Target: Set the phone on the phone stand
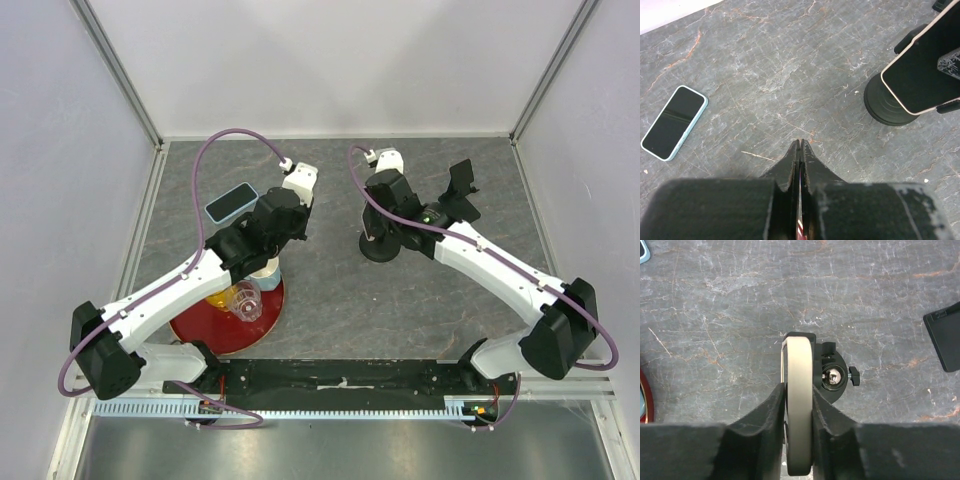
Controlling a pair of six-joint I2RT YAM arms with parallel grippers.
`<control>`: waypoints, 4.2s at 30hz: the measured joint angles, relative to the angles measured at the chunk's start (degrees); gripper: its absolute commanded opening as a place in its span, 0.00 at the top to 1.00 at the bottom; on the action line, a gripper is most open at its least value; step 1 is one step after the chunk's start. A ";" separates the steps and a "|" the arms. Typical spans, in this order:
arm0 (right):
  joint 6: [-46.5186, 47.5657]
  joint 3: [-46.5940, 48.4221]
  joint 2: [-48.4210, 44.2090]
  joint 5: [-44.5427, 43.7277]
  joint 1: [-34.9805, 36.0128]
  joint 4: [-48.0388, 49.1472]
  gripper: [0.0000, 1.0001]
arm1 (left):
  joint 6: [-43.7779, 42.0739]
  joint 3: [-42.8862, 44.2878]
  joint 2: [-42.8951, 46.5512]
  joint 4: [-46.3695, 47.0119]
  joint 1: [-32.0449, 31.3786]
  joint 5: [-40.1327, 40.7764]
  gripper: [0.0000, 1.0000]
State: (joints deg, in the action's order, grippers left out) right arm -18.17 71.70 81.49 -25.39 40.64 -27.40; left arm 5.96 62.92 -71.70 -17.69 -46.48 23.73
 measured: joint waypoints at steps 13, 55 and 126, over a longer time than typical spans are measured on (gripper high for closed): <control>2.56 -6.45 -4.09 4.98 -2.91 -4.63 0.35 | 0.00 0.26 0.00 -0.04 0.00 -0.59 0.98; -16.90 -11.76 -21.03 6.71 -6.60 -3.23 0.02 | 0.61 3.30 -1.25 -2.49 0.00 -16.87 0.63; -0.59 35.71 36.70 -10.05 -2.34 17.46 1.00 | 0.66 -2.51 13.75 3.04 0.46 -4.61 0.56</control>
State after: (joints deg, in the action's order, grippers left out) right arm -18.76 107.42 118.19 -35.44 38.30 -9.93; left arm 6.61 60.40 -57.95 -14.66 -46.02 19.11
